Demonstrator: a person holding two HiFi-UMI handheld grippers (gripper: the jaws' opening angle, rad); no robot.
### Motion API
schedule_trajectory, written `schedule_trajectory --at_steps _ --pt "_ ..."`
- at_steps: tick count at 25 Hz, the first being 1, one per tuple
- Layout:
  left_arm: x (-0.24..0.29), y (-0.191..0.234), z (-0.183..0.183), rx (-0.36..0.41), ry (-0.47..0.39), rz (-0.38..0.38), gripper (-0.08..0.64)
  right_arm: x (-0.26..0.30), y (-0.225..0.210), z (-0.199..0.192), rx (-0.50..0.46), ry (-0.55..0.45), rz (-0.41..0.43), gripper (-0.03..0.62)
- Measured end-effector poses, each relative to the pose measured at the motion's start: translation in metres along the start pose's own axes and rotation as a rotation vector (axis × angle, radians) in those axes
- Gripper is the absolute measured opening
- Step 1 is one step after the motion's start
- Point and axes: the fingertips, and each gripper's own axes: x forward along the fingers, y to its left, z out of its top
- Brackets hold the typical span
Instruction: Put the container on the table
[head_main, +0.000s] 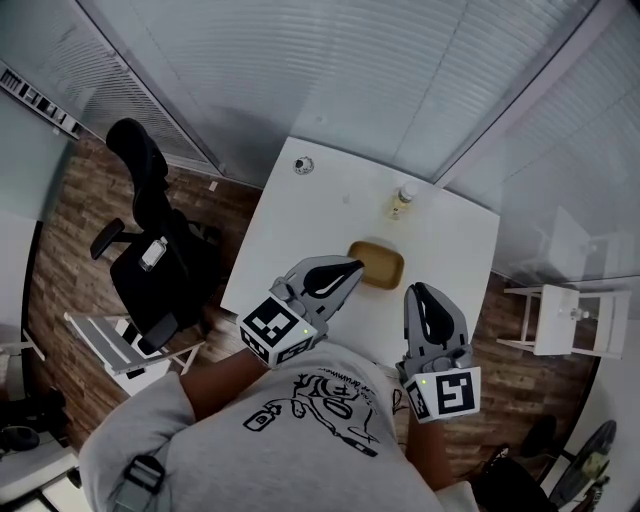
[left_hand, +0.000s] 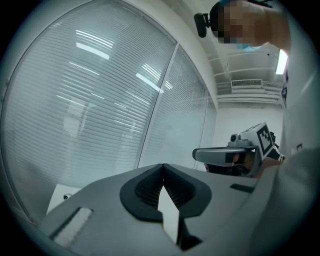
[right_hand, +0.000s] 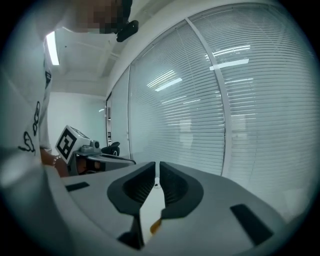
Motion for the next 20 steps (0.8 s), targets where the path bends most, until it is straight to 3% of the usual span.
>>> schedule_trajectory --at_steps 5,20 --pt "-0.005 -0.011 0.019 0.013 -0.039 -0.009 0.005 -0.006 0.005 0.012 -0.003 -0.018 0.005 0.023" --pt "0.003 -0.014 0.019 -0.011 -0.041 -0.009 0.005 -0.007 -0.004 0.018 -0.014 -0.025 -0.028 0.017"
